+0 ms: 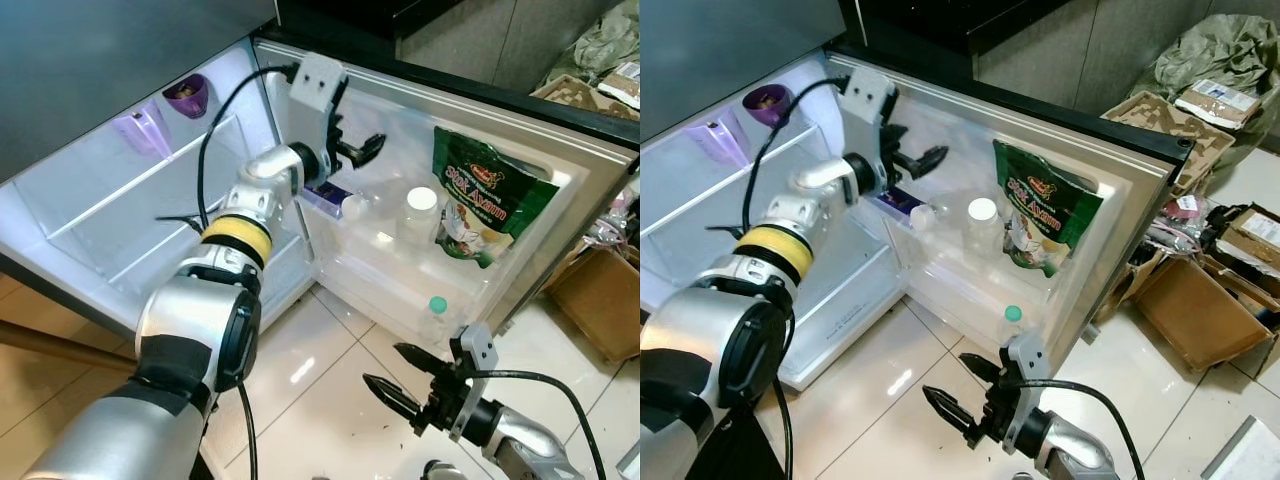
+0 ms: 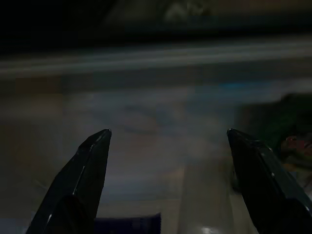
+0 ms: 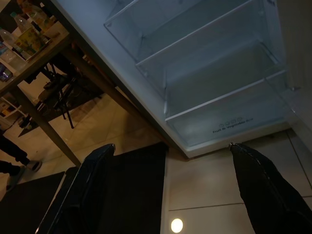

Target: Restocking fridge

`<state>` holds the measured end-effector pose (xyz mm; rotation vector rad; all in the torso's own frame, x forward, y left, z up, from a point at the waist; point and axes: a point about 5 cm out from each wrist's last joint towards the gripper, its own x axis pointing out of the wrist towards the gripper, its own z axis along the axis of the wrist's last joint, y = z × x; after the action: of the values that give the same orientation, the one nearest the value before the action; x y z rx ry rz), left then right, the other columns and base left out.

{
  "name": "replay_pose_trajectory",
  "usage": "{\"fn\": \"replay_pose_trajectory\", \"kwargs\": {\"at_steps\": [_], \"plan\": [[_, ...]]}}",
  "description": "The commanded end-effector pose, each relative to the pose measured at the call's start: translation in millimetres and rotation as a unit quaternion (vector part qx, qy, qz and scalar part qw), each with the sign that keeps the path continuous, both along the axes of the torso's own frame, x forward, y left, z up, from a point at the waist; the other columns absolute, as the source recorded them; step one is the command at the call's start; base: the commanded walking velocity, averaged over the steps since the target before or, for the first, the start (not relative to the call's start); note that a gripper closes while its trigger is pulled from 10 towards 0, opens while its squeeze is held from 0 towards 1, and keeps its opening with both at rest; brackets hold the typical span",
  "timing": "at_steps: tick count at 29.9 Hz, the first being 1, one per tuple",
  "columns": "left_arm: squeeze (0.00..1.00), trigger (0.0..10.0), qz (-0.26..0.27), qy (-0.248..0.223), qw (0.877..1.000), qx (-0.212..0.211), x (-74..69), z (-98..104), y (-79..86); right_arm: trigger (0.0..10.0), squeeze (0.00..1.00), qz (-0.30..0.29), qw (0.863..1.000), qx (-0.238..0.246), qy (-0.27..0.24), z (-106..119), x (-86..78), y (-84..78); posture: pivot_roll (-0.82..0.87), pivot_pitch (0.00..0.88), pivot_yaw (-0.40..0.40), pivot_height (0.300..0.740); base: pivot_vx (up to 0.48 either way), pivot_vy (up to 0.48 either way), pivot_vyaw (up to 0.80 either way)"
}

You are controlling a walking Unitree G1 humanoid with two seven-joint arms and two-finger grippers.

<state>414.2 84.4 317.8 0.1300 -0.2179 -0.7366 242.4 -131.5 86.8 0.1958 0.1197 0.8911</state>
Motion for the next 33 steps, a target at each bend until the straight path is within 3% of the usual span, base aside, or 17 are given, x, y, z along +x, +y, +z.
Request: {"fn": "replay_pose_trajectory", "kwargs": {"at_steps": [1, 7, 15, 21, 23, 27, 31, 33], "plan": [[0.0, 10.0, -0.011, -0.031, 0.999, -0.005, -2.9, 6, 14.5, 10.0, 0.0, 0.017, 1.0, 0.005, 0.018, -7, -5.9, 4.3, -0.12, 0.275, 0.132, 0.74, 0.0, 0.0, 0.0], [0.0, 10.0, -0.072, -0.08, 0.994, -0.017, -18.7, 12, 38.0, 10.0, 0.0, 0.04, 0.999, 0.005, 0.019, -5, -9.6, 4.0, -0.13, 0.268, 0.126, 0.74, 0.0, 0.0, 0.0], [0.0, 10.0, -0.073, -0.114, 0.991, -0.015, -34.1, 2, 62.7, 10.0, 0.0, 0.042, 0.999, 0.004, 0.02, -5, -10.7, 3.0, -0.12, 0.27, 0.126, 0.74, 0.0, 0.0, 0.0], [0.0, 10.0, -0.049, -0.124, 0.989, -0.057, -54.3, -25, 80.8, 10.0, 0.0, 0.041, 0.999, 0.004, 0.023, -7, -12.7, 1.9, -0.12, 0.271, 0.127, 0.74, 0.0, 0.0, 0.0], [0.0, 10.0, 0.003, -0.101, 0.993, -0.052, -58.2, -57, 87.5, 10.0, 0.0, 0.039, 0.999, 0.004, 0.023, -7, -12.0, 1.7, -0.12, 0.272, 0.128, 0.74, 0.0, 0.0, 0.0], [0.0, 10.0, -0.003, -0.068, 0.997, -0.048, -69.8, -90, 81.7, 10.0, 0.0, 0.039, 0.999, 0.004, 0.022, -7, -11.0, 1.8, -0.11, 0.271, 0.128, 0.74, 0.0, 0.0, 0.0], [0.0, 10.0, -0.017, -0.026, 0.995, -0.099, -79.2, -114, 73.8, 10.0, 0.0, 0.037, 0.999, 0.004, 0.021, -7, -10.5, 0.8, -0.11, 0.269, 0.127, 0.74, 0.0, 0.0, 0.0], [0.0, 10.0, -0.019, -0.011, 0.995, -0.1, -80.3, -123, 70.3, 10.0, 0.0, 0.036, 0.999, 0.003, 0.022, -7, -10.2, 0.4, -0.11, 0.269, 0.125, 0.74, 0.0, 0.0, 0.0]]}}
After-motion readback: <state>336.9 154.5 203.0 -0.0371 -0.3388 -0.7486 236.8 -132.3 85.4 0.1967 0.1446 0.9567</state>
